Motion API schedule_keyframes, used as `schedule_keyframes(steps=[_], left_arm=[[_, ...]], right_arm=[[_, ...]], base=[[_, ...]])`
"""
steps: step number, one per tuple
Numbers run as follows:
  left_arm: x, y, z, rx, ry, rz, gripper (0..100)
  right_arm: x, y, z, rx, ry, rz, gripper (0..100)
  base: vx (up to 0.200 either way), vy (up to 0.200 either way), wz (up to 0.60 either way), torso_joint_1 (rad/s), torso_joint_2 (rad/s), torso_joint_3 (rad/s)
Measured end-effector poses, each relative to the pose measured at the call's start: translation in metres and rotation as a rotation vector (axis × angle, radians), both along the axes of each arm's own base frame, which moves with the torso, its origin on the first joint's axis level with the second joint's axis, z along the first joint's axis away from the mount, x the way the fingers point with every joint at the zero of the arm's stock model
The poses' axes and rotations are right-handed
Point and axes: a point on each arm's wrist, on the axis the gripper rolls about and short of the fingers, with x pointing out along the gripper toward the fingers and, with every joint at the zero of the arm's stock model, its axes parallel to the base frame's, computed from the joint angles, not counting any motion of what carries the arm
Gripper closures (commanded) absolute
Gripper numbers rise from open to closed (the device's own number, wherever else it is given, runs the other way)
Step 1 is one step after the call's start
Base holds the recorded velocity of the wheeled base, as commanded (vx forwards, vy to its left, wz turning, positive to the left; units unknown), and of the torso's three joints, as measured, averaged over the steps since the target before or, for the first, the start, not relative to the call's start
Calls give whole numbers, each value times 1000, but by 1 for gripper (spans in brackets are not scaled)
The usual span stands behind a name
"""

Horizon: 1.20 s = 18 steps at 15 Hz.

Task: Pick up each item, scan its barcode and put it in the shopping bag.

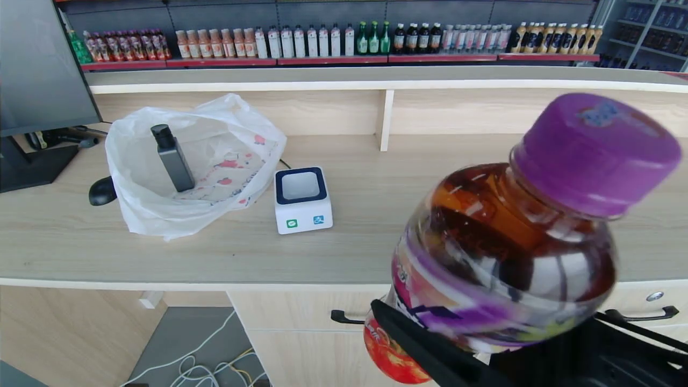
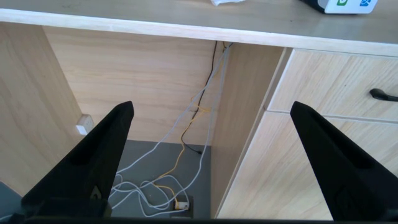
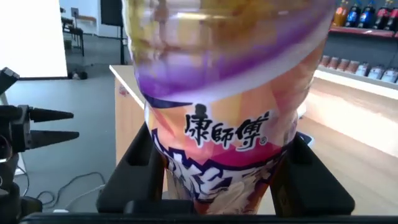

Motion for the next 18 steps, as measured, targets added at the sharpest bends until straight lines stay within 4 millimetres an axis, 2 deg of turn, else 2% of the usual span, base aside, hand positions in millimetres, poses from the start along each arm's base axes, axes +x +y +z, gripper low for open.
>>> schedule_keyframes(steps=[3, 6, 9, 14, 18], left_arm=[[0, 0, 0, 0, 0, 0, 0], [0, 0, 0, 0, 0, 0, 0], [0, 0, 0, 0, 0, 0, 0], [0, 0, 0, 2, 0, -2, 0], [0, 0, 0, 2, 0, -1, 0]], right_arm=[[34, -23, 1, 117, 163, -95, 100], [54, -37, -2, 158, 218, -180, 100], [64, -41, -6, 167, 240, -246, 100], [84, -52, 6, 227, 211, -330, 100], [87, -54, 7, 240, 213, -335, 100]], base=[[0, 0, 0, 0, 0, 0], [0, 0, 0, 0, 0, 0], [0, 0, 0, 0, 0, 0], [0, 0, 0, 0, 0, 0], [0, 0, 0, 0, 0, 0]])
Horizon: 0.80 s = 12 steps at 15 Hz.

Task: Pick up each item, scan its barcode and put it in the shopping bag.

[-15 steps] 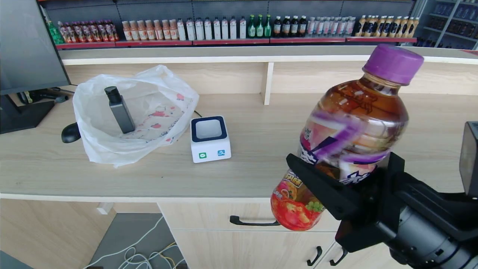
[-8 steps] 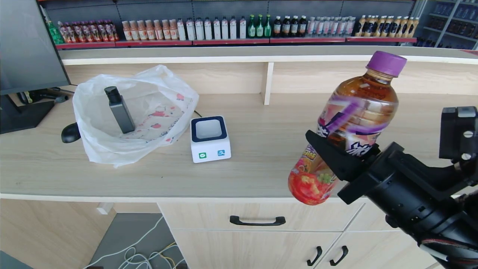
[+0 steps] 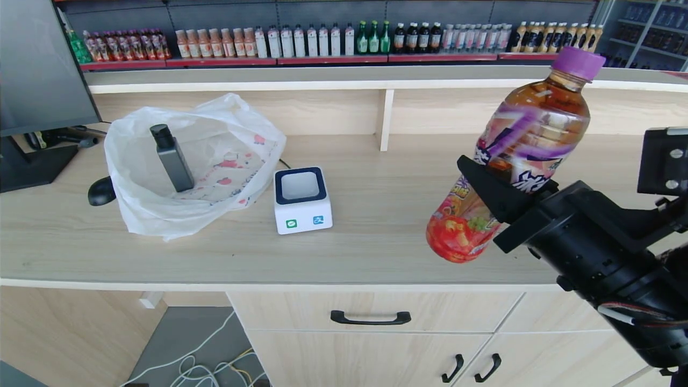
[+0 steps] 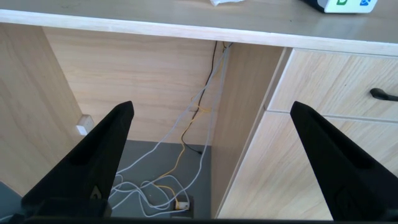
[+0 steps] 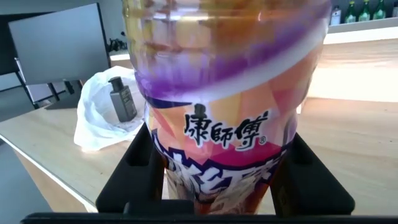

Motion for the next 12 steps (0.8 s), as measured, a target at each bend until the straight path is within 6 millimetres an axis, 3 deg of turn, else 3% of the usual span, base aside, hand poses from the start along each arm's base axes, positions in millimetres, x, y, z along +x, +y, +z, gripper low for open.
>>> schedule_keyframes(steps=[12], left_arm=[[0, 0, 0, -5, 0, 1, 0]], right_arm=[[-1, -1, -1, -3, 5, 4, 100]], base=[[0, 200, 0, 4, 1, 2]])
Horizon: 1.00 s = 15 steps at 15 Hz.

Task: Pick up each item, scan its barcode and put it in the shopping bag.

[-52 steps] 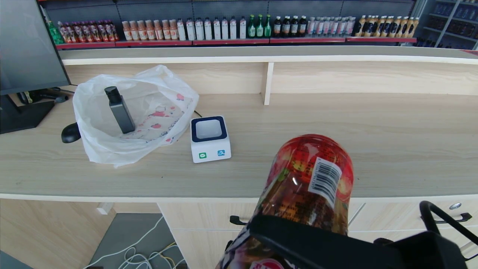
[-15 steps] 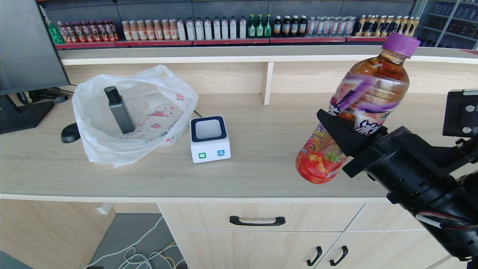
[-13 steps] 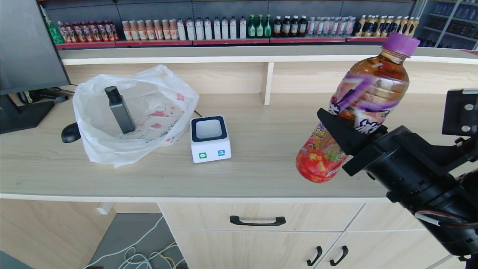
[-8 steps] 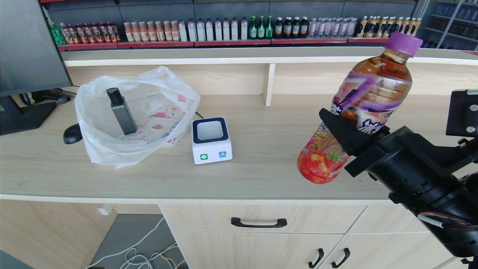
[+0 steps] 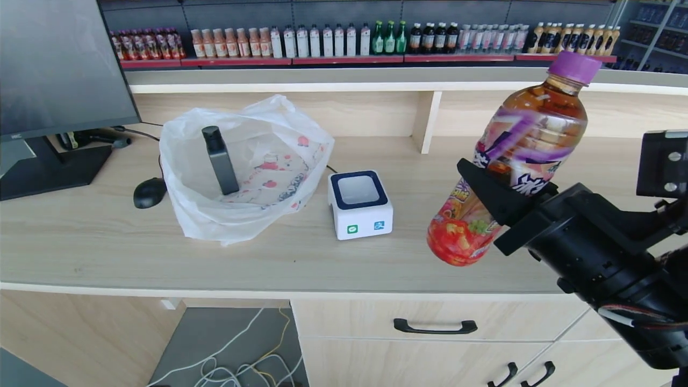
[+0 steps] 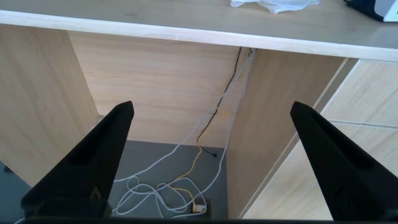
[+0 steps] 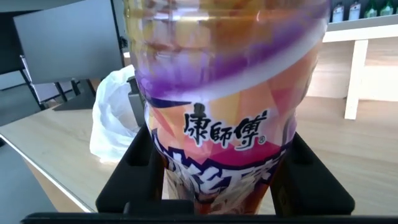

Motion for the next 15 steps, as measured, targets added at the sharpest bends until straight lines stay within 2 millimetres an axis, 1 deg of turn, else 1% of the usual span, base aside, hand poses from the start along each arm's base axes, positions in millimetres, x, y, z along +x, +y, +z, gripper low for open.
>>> schedule_keyframes(steps=[5, 12, 15], left_arm=[[0, 0, 0, 0, 0, 0, 0], [0, 0, 0, 4, 0, 0, 0], [0, 0, 0, 3, 0, 0, 0]], right_arm=[[-6, -4, 1, 4, -4, 0, 100], [-7, -6, 3, 17, -3, 5, 100], [-3, -5, 11, 45, -28, 15, 100]], base=[[0, 200, 0, 0, 0, 0], [0, 0, 0, 0, 0, 0], [0, 0, 0, 0, 0, 0]])
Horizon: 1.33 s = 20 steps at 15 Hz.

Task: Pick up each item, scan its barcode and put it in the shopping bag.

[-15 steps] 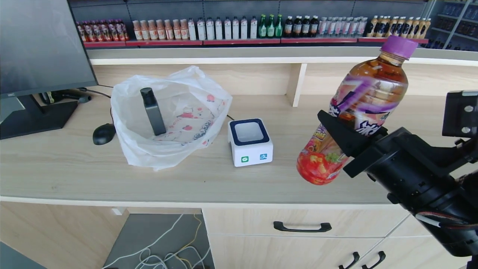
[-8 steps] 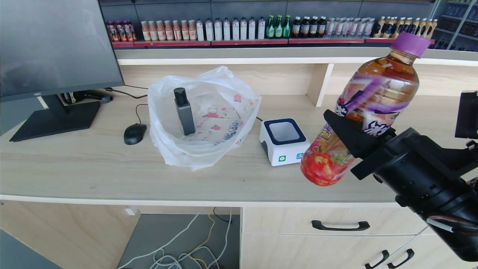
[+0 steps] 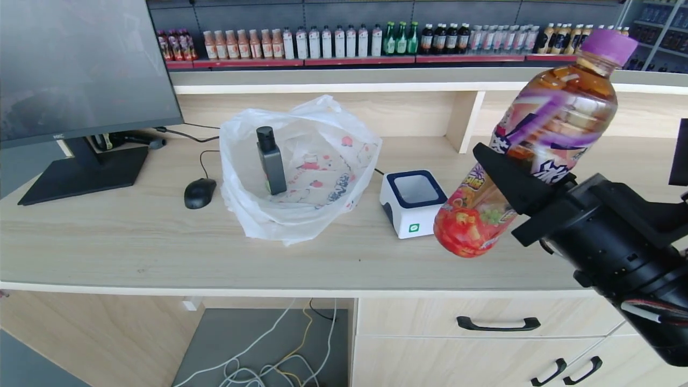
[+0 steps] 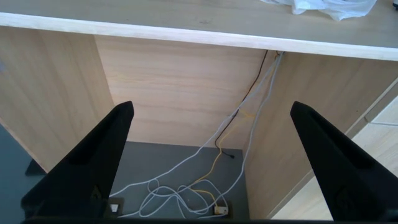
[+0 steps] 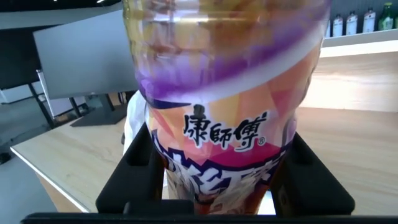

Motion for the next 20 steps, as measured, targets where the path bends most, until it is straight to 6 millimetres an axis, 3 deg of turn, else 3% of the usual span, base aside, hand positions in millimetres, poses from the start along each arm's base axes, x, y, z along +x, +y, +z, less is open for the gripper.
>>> schedule_keyframes(steps=[5, 10, 14, 20], left_arm=[[0, 0, 0, 1, 0, -1, 0], [0, 0, 0, 0, 0, 0, 0], [0, 0, 0, 0, 0, -1, 0], [0, 0, 0, 0, 0, -1, 0]], right_arm=[[30, 20, 22, 183, 179, 69, 100], [69, 34, 49, 477, 316, -9, 100], [105, 31, 50, 640, 411, -71, 100], [133, 18, 33, 857, 526, -109, 100]], base=[[0, 0, 0, 0, 0, 0], [0, 0, 0, 0, 0, 0], [0, 0, 0, 0, 0, 0], [0, 0, 0, 0, 0, 0]])
